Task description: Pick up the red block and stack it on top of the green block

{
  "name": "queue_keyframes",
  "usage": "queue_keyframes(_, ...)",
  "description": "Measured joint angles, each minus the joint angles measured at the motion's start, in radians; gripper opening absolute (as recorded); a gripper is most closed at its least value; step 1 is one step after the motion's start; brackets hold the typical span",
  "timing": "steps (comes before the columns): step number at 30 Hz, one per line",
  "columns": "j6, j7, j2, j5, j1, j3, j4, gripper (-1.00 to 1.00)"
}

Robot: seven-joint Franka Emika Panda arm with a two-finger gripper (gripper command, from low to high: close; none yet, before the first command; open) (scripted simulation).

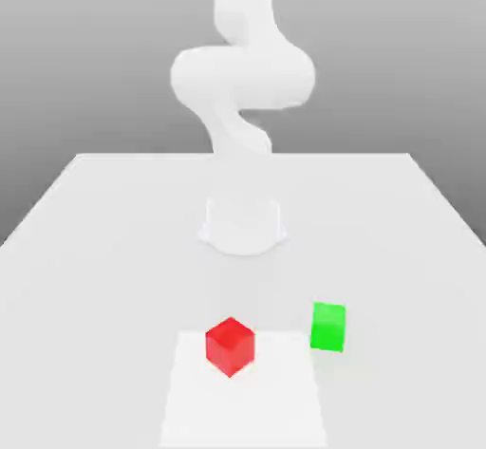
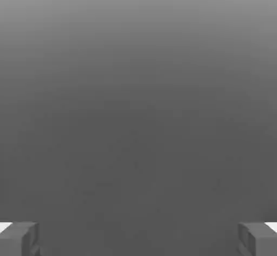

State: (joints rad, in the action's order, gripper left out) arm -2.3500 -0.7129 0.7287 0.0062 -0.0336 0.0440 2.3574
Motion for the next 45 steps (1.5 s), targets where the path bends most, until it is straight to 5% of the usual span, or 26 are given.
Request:
queue_keyframes(17, -0.424, 0.689, -0.633, -0.024, -0.165, 0.209, 0.463, 0.0)
queue_keyframes(22, -0.539, 0.789, -0.778, 0.04, -0.178, 0.204, 0.476, 0.0)
queue_keyframes(28, -0.666, 0.896, -0.933, 0.186, -0.087, 0.078, 0.456, 0.0)
queue_keyframes(29, -0.679, 0.906, -0.949, 0.202, -0.079, 0.066, 0.454, -1.0)
queue_keyframes(36, -0.676, 0.901, -0.947, 0.194, -0.071, 0.061, 0.454, -1.0)
queue_keyframes(45, -0.501, 0.759, -0.735, -0.004, -0.098, 0.141, 0.485, -1.0)
